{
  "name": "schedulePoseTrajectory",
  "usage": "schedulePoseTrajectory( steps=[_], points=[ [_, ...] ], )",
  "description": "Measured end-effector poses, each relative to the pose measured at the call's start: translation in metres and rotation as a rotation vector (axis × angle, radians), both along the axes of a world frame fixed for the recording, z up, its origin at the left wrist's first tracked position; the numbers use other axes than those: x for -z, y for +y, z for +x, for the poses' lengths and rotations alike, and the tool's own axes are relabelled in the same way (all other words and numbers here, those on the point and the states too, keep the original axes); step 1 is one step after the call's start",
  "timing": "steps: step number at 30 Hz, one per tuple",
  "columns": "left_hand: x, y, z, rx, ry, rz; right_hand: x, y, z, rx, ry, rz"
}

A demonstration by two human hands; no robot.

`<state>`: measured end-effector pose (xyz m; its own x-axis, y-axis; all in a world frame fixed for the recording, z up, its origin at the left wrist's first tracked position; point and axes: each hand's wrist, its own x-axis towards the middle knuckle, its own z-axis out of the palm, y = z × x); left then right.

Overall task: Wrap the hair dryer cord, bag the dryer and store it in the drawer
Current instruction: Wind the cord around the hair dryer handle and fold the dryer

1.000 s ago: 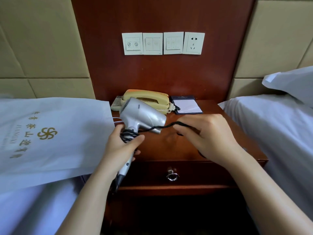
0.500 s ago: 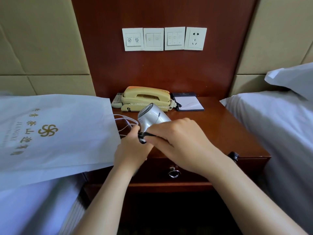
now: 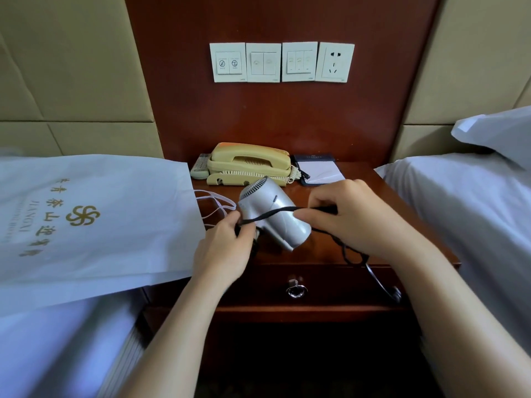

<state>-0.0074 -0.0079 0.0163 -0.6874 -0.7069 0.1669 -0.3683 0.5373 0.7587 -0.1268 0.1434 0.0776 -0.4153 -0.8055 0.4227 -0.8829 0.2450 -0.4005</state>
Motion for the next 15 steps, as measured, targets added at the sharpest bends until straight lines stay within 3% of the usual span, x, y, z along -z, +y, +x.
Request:
schedulePoseTrajectory(
  steps=[7, 11, 15],
  points=[
    [-0.005, 0.007, 0.002, 0.138, -0.049, -0.080, 0.011, 0.005, -0.033, 0.184, 0.034, -0.140],
    [-0.002, 0.010, 0.000, 0.401, -0.061, 0.085, 0.023, 0.010, -0.053, 0.237, -0.076, -0.266],
    [-0.008, 0.016, -0.001, 0.529, 0.132, 0.377, 0.035, 0.011, -0.061, 0.189, -0.219, -0.269]
  ],
)
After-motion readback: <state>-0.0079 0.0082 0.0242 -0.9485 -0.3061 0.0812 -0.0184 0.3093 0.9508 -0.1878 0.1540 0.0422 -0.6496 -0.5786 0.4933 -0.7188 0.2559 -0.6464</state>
